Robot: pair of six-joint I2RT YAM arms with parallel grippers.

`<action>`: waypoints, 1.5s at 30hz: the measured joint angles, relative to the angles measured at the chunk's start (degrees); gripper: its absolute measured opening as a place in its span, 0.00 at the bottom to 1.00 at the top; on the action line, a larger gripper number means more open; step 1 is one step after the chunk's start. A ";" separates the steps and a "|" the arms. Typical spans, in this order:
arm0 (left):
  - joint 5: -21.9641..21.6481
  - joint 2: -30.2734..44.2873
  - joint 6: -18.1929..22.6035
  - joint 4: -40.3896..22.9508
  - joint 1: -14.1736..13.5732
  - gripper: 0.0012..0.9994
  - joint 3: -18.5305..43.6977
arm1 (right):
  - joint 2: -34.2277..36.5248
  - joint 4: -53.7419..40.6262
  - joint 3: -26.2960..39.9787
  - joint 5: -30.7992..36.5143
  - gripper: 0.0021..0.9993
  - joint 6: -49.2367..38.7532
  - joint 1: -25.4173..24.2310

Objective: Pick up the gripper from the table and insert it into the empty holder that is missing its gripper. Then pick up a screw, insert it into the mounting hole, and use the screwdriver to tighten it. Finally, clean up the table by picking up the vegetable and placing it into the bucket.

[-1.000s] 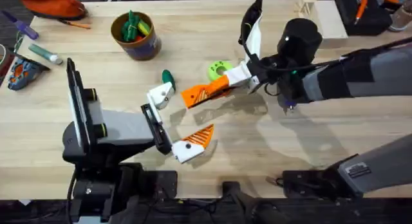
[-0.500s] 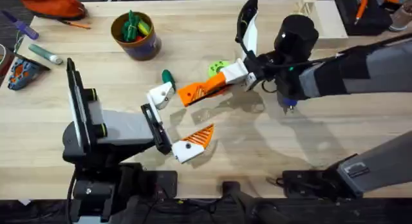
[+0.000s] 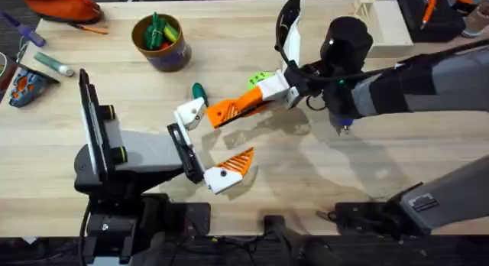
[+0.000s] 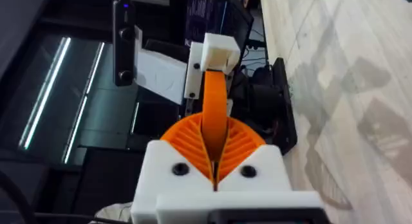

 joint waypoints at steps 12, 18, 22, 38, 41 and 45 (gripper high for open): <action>0.00 0.00 0.00 0.00 0.00 0.99 0.00 | 0.39 -0.94 1.21 1.05 0.01 -0.02 1.46; -0.02 0.02 -0.02 0.00 0.02 0.99 0.00 | 2.79 -1.15 1.29 1.07 0.01 -0.04 1.77; -0.04 0.00 -0.02 0.02 0.02 0.99 0.00 | 2.84 -1.07 1.60 0.83 0.01 -0.09 2.23; -0.04 0.02 -0.02 0.00 0.02 0.99 0.00 | 2.82 -0.96 2.47 -0.13 0.01 -0.11 2.34; -0.04 0.00 -0.02 0.02 0.02 0.99 0.00 | 2.84 -0.96 2.77 -0.33 0.01 -0.11 2.34; -0.04 0.00 0.00 0.02 0.00 0.99 0.00 | 2.82 -0.96 3.62 -0.33 0.01 -0.11 2.34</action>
